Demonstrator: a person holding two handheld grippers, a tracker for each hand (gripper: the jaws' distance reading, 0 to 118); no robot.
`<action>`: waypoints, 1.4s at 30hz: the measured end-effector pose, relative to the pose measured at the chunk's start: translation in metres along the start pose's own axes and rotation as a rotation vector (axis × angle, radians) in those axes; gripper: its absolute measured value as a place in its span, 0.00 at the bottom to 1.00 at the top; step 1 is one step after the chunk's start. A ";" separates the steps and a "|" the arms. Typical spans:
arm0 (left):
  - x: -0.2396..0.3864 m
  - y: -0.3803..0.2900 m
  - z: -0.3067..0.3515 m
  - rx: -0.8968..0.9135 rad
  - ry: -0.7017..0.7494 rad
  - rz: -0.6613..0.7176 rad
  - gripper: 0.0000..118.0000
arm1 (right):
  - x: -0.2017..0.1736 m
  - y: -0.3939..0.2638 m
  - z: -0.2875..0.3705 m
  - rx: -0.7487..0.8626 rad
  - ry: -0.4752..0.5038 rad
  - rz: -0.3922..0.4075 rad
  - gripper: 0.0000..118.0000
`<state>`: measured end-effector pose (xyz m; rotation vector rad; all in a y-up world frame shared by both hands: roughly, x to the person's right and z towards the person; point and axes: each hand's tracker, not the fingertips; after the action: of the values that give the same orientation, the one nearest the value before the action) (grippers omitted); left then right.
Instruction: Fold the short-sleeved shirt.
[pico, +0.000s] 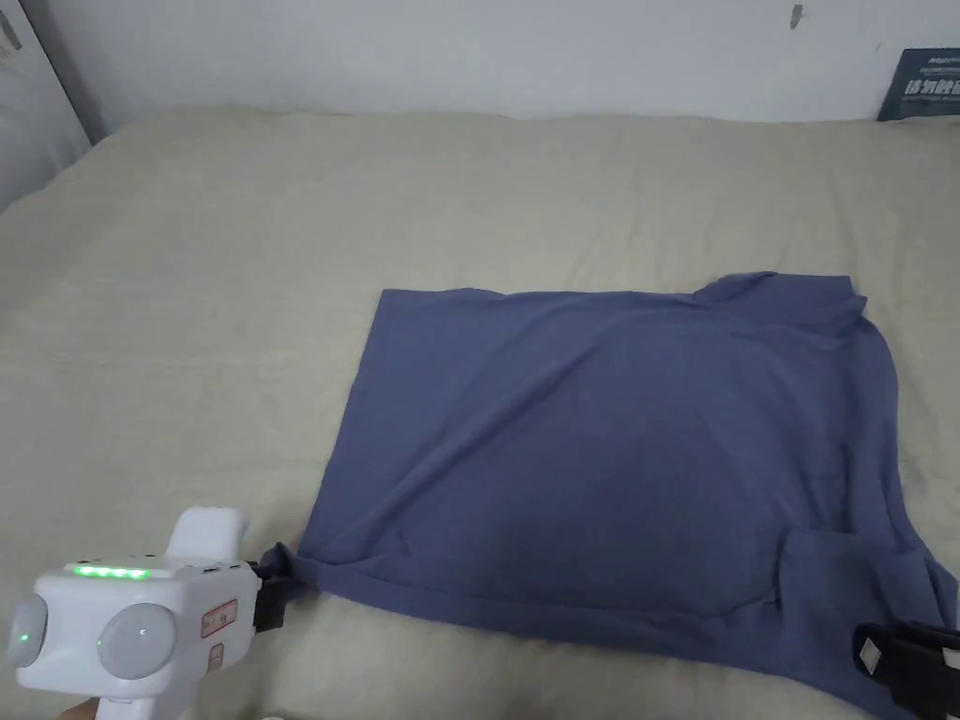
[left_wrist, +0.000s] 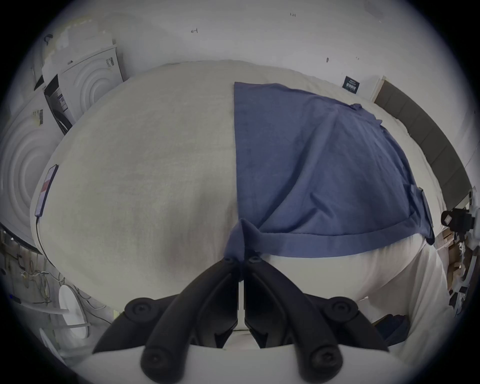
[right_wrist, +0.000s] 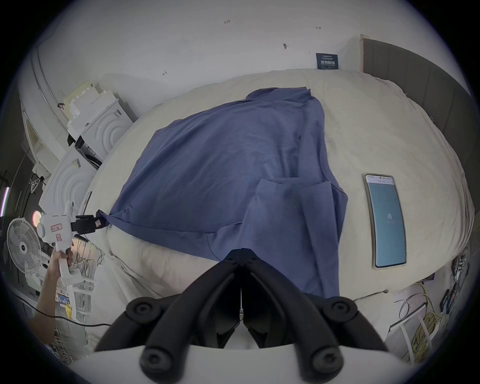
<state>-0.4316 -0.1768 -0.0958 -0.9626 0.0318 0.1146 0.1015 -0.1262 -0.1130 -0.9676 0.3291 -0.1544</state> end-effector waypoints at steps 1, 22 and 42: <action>0.000 0.001 0.003 0.001 0.006 0.005 0.01 | 0.002 -0.001 0.001 0.000 -0.004 -0.002 0.02; 0.012 0.017 0.029 0.041 0.038 0.052 0.01 | 0.054 -0.019 -0.006 -0.017 -0.176 -0.059 0.90; 0.007 0.017 0.022 0.006 0.035 0.074 0.01 | 0.079 -0.010 -0.060 -0.136 -0.302 0.008 0.76</action>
<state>-0.4269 -0.1486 -0.0981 -0.9576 0.0995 0.1656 0.1558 -0.2004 -0.1517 -1.1065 0.0661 0.0230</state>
